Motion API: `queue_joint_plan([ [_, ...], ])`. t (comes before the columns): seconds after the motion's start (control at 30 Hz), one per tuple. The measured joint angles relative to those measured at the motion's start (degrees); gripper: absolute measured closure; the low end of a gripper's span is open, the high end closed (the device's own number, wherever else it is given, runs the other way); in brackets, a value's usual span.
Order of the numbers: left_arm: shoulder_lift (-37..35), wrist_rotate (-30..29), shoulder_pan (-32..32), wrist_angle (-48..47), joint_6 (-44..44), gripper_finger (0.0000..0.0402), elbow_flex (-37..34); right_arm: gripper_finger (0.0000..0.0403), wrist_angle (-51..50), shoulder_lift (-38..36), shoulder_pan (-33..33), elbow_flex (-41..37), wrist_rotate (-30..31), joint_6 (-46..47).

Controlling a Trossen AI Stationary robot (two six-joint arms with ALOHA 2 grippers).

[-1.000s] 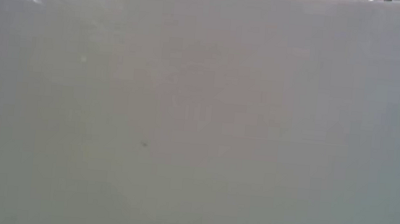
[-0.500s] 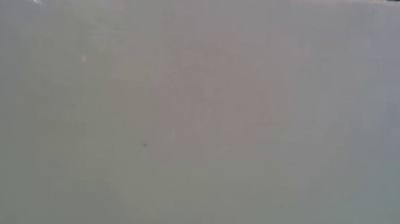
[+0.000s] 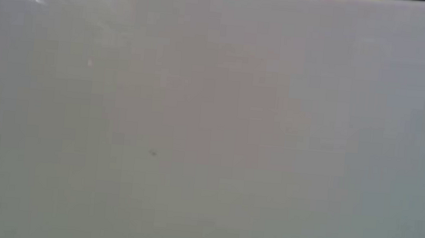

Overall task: Sort & place blocks by color
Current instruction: Put the green block into the white bin

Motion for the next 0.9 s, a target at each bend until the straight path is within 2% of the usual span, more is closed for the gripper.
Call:
queue_joint_plan([
  [0.07, 0.0, 0.0, 0.1, 0.0, 0.0, 0.017, 0.0, 0.0377, 4.1, 0.1, -1.4, 0.0, 1.8, -5.6],
  [0.3, 0.0, 0.0, 0.2, 0.0, -0.1, 0.017, 0.0, 0.0377, 23.3, 1.9, -7.2, 0.0, 2.0, -26.3],
  [0.43, 0.0, -0.1, 0.2, 0.0, -0.7, 0.017, 0.0, 0.0377, 34.5, 2.2, -8.4, 0.0, 1.7, -39.9],
  [0.53, 0.0, -0.1, 0.2, 0.1, -1.1, 0.017, 0.0, 0.0377, 40.2, 2.1, -8.6, 0.0, 1.6, -46.8],
  [0.67, 0.0, -0.1, 0.2, 0.0, -1.1, 0.017, 0.0, 0.0377, 42.3, 2.2, -8.5, 0.0, 1.5, -50.6],
  [0.9, 0.0, -0.4, 0.4, 0.0, -0.6, 0.017, 0.0, 0.0376, 40.8, 2.6, -8.5, 0.0, -0.4, -46.5],
])
